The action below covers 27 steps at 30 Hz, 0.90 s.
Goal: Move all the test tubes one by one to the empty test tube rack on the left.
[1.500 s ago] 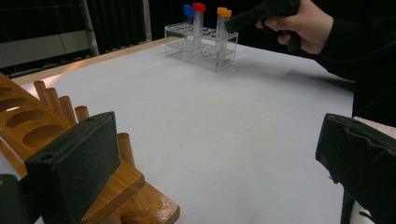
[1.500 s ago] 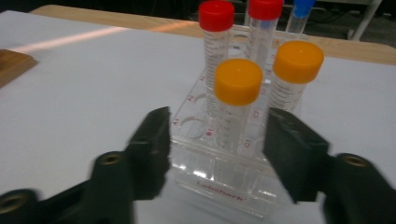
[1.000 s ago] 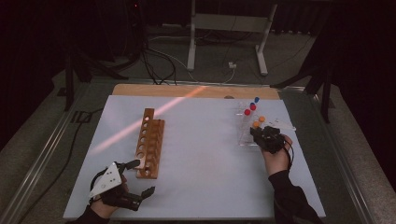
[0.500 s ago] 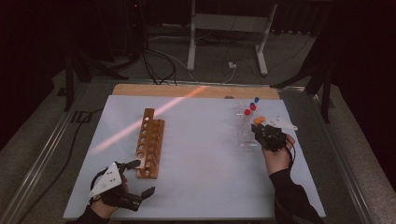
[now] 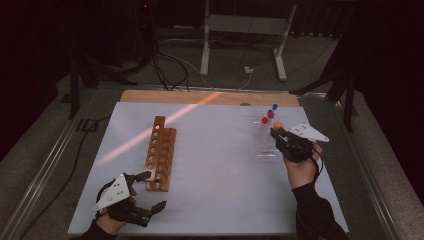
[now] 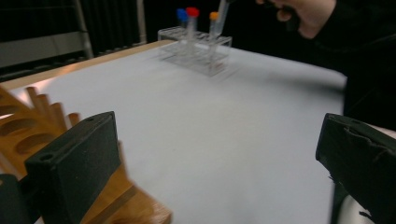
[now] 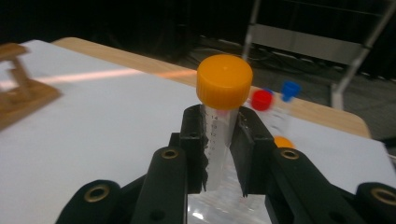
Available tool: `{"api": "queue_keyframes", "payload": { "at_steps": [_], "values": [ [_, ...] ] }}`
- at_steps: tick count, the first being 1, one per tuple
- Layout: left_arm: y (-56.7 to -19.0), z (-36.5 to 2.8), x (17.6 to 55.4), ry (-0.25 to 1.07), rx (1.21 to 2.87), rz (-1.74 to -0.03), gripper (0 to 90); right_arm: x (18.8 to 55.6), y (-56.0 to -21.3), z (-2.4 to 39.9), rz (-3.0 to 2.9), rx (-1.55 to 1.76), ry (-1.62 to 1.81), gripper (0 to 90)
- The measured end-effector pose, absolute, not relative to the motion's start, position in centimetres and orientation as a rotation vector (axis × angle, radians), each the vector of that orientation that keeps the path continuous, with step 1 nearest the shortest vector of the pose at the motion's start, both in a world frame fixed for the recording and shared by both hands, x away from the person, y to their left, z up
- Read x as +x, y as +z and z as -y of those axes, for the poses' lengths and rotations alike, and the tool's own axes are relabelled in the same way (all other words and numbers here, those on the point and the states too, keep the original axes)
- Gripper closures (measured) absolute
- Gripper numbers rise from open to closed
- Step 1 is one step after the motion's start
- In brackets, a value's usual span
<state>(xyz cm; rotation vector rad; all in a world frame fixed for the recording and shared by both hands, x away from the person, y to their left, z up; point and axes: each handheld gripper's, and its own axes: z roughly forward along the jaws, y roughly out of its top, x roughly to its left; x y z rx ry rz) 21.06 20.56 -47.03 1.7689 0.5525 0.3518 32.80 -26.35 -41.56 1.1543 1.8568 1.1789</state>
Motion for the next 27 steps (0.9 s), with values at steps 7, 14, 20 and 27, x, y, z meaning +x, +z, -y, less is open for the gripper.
{"api": "queue_keyframes", "payload": {
  "at_steps": [7,14,20,27],
  "values": [
    [-45.2,-19.3,21.5,0.326,1.759,-0.510,0.6,31.7,-41.5,23.9,-1.967,1.093,1.256,75.0],
    [-43.4,-17.9,23.1,0.306,1.748,-0.511,0.5,30.6,-42.4,21.6,-2.098,1.028,1.297,74.9],
    [-42.4,-15.9,24.8,0.297,1.737,-0.489,0.5,29.8,-43.0,20.1,-2.186,0.968,1.314,74.9],
    [-42.0,-13.3,26.4,0.249,1.767,-0.464,0.6,28.7,-43.1,18.8,-2.248,0.923,1.358,74.9]
  ]
}}
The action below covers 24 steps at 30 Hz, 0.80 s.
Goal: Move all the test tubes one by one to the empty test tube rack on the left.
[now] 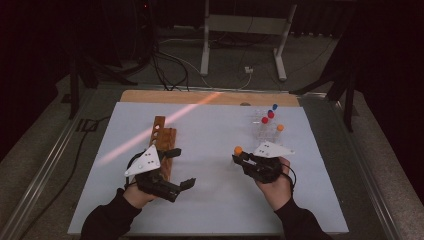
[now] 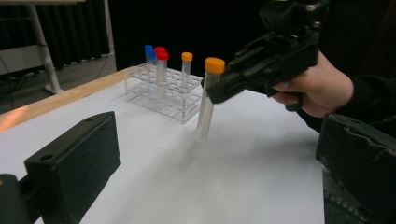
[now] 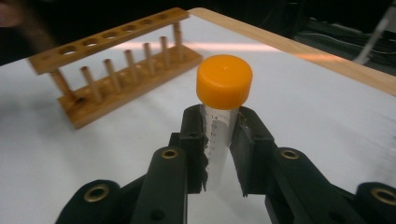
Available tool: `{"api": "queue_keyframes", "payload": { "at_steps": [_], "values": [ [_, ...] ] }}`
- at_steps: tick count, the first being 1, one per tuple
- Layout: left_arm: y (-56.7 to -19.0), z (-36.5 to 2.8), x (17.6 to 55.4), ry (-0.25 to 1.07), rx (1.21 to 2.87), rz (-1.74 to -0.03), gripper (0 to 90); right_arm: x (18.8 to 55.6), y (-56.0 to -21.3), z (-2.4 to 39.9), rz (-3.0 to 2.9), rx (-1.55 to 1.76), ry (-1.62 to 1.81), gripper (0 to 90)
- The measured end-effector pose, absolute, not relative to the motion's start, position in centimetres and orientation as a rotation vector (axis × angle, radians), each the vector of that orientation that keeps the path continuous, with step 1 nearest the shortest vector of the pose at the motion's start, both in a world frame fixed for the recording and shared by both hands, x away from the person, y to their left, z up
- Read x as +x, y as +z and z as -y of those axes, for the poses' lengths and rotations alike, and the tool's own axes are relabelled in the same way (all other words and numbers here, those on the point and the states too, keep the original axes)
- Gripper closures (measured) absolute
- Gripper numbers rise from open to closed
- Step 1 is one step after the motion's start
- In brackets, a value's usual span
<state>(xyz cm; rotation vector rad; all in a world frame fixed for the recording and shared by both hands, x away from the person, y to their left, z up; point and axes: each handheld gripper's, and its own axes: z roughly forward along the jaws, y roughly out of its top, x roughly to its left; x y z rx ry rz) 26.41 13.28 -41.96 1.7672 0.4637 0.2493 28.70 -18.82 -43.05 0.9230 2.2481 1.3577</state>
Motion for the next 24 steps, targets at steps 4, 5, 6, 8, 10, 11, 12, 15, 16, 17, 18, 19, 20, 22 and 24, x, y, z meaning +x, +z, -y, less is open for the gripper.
{"api": "queue_keyframes", "payload": {
  "at_steps": [4,5,6,8,10,11,12,15,16,17,18,19,20,22,24],
  "values": [
    [-41.7,-11.8,27.2,0.224,1.773,-0.461,1.7,28.0,-43.1,17.9,-2.287,0.881,1.371,74.9],
    [-41.7,-11.6,27.4,0.220,1.777,-0.457,1.8,27.8,-43.1,17.6,-2.297,0.874,1.374,74.9],
    [-41.6,-11.3,27.5,0.219,1.779,-0.460,3.3,27.7,-43.1,17.4,-2.303,0.867,1.376,74.9],
    [-41.5,-10.6,27.8,0.203,1.771,-0.451,8.0,27.5,-43.1,17.0,-2.323,0.851,1.382,74.9],
    [-41.4,-9.9,28.0,0.207,1.783,-0.437,8.5,27.4,-43.1,16.9,-2.326,0.849,1.385,74.9],
    [-41.4,-9.6,28.0,0.213,1.786,-0.434,11.6,27.4,-43.2,16.8,-2.332,0.844,1.387,74.9],
    [-41.4,-9.3,28.1,0.208,1.786,-0.427,16.6,27.3,-43.2,16.7,-2.338,0.842,1.390,74.9],
    [-41.4,-8.3,28.2,0.231,1.809,-0.427,23.7,27.1,-43.1,16.5,-2.350,0.834,1.392,74.9],
    [-41.4,-8.0,28.1,0.237,1.790,-0.418,25.8,27.1,-43.1,16.4,-2.354,0.831,1.391,74.9],
    [-41.4,-8.0,28.1,0.237,1.790,-0.418,29.0,27.1,-43.1,16.4,-2.354,0.831,1.391,74.9],
    [-41.4,-7.8,28.1,0.237,1.789,-0.418,31.8,27.1,-43.1,16.3,-2.358,0.828,1.389,74.9],
    [-41.3,-7.4,28.2,0.244,1.805,-0.418,33.3,27.1,-43.1,16.2,-2.358,0.825,1.390,74.9],
    [-41.3,-7.1,28.3,0.244,1.818,-0.411,35.3,27.1,-43.1,16.2,-2.358,0.822,1.390,74.9],
    [-41.3,-6.8,28.3,0.248,1.817,-0.402,40.9,27.0,-43.1,16.2,-2.360,0.821,1.390,74.9],
    [-41.2,-6.3,28.4,0.260,1.830,-0.399,45.7,27.0,-43.1,16.1,-2.361,0.817,1.388,74.9]
  ]
}}
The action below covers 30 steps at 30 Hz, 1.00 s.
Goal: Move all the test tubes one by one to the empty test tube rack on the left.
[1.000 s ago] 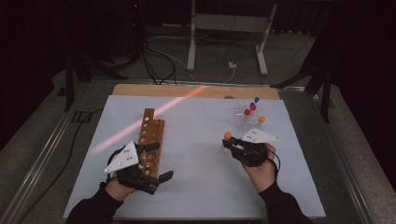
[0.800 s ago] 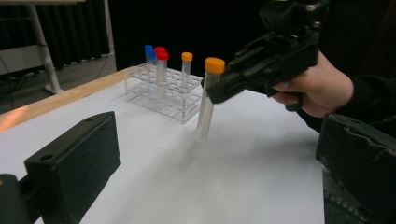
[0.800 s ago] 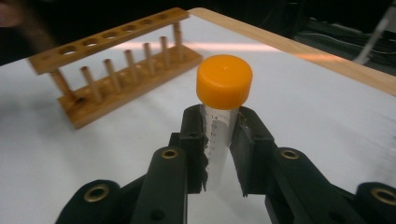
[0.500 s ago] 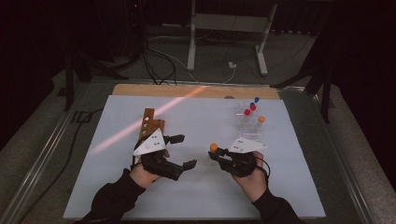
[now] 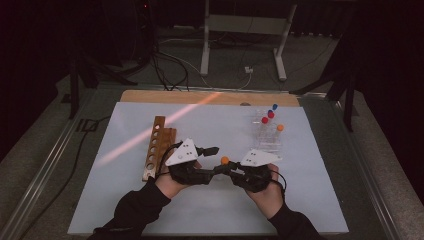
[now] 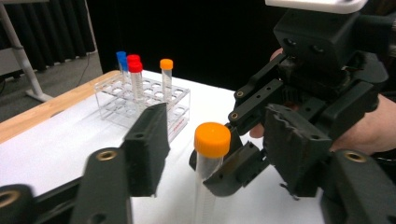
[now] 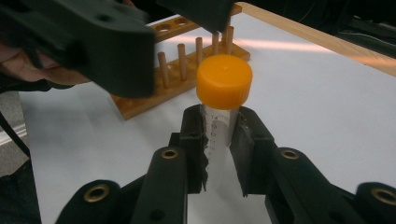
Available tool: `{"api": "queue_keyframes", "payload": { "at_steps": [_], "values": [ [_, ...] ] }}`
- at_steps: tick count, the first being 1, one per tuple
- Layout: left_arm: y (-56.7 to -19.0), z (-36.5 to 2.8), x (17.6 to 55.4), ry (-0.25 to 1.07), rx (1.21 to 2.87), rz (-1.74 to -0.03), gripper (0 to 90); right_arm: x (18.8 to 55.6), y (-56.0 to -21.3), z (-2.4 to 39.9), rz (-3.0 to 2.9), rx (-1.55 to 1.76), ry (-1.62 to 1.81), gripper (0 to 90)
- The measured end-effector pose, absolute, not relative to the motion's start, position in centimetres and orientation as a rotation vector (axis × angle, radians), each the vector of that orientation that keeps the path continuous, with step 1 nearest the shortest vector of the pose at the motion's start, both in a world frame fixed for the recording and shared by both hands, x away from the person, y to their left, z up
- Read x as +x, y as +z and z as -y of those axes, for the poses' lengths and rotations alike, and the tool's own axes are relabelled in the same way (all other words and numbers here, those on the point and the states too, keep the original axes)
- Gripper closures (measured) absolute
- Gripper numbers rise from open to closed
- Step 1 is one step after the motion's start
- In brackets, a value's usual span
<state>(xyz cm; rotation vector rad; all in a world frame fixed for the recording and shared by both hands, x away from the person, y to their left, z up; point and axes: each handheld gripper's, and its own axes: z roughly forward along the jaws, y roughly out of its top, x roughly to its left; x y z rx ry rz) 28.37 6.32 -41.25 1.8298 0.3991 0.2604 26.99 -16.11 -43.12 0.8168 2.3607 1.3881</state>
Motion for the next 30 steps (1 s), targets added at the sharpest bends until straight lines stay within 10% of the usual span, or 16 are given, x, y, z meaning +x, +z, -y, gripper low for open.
{"api": "queue_keyframes", "payload": {
  "at_steps": [24,30],
  "values": [
    [-41.7,-4.6,28.7,0.328,1.915,-0.369,71.6,27.0,-43.1,16.2,-2.344,0.824,1.399,73.5],
    [-40.6,-5.4,29.4,0.322,1.893,-0.394,71.7,27.2,-43.3,16.5,-2.345,0.823,1.399,58.8]
  ]
}}
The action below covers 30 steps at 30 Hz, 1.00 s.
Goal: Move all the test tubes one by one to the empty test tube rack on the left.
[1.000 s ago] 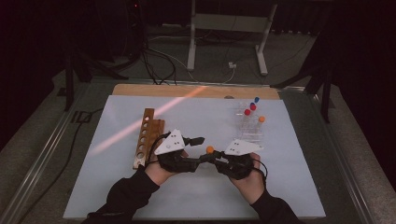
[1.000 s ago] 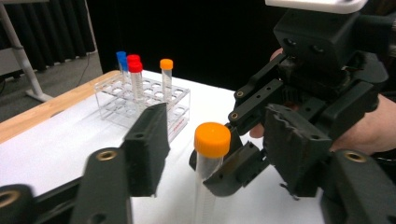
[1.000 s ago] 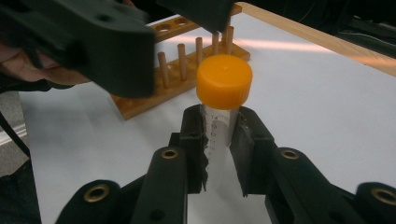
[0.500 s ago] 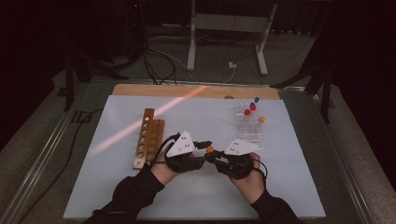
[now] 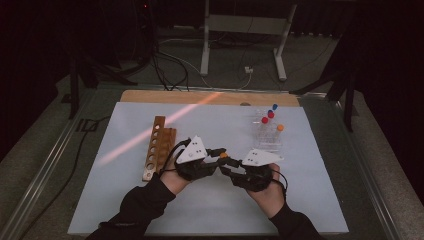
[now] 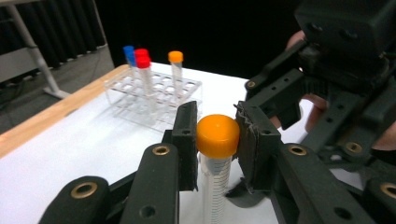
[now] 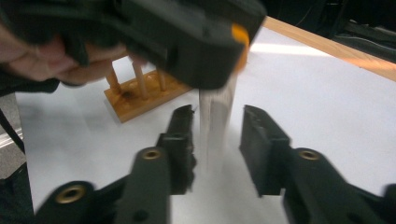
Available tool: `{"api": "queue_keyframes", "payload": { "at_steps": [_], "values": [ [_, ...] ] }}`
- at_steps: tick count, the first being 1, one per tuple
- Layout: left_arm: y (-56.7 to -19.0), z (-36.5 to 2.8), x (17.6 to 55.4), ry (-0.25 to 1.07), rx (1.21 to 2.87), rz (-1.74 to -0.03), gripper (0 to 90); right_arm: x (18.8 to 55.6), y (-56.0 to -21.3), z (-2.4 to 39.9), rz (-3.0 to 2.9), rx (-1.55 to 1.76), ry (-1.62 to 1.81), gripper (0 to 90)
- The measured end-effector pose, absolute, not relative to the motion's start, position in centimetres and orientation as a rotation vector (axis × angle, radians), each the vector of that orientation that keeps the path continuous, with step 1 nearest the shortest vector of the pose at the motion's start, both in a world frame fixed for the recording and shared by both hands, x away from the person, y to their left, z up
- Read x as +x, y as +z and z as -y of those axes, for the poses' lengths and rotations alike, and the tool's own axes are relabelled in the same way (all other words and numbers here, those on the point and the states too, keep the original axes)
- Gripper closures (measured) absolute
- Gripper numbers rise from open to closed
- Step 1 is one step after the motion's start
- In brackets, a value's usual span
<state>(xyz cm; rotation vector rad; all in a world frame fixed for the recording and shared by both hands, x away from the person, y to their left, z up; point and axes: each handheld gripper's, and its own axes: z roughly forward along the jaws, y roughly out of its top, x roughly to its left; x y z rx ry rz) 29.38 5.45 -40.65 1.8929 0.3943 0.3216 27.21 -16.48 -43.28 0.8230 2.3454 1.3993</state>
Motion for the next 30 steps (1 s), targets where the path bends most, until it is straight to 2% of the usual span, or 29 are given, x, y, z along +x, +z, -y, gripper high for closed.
{"api": "queue_keyframes", "payload": {
  "at_steps": [2,3,6,10,11,13,14,15,30],
  "values": [
    [-40.3,-5.8,29.6,0.338,1.896,-0.406,71.7,27.2,-43.4,16.7,-2.314,0.832,1.405,52.0],
    [-40.3,-5.8,29.6,0.338,1.896,-0.406,71.7,27.2,-43.4,16.7,-2.314,0.832,1.405,52.0],
    [-39.6,-6.8,30.3,0.374,1.903,-0.424,71.6,27.3,-43.4,16.9,-2.284,0.878,1.393,32.4],
    [-39.1,-7.7,30.8,0.399,1.896,-0.447,71.6,27.5,-43.4,17.2,-2.254,0.914,1.385,19.1],
    [-39.0,-8.0,31.0,0.407,1.895,-0.456,71.6,27.5,-43.4,17.2,-2.254,0.914,1.385,19.1],
    [-38.6,-8.7,31.6,0.422,1.888,-0.480,71.6,27.5,-43.3,17.5,-2.231,0.922,1.423,7.5],
    [-38.5,-9.1,31.9,0.427,1.883,-0.493,71.6,27.5,-43.3,17.5,-2.231,0.922,1.423,7.5],
    [-38.3,-9.5,32.2,0.435,1.876,-0.508,71.6,27.4,-43.2,17.7,-2.215,0.916,1.438,0.4],
    [-37.2,-16.4,36.7,0.568,1.784,-0.725,71.6,27.3,-43.1,18.0,-2.219,0.894,1.438,0.0]
  ]
}}
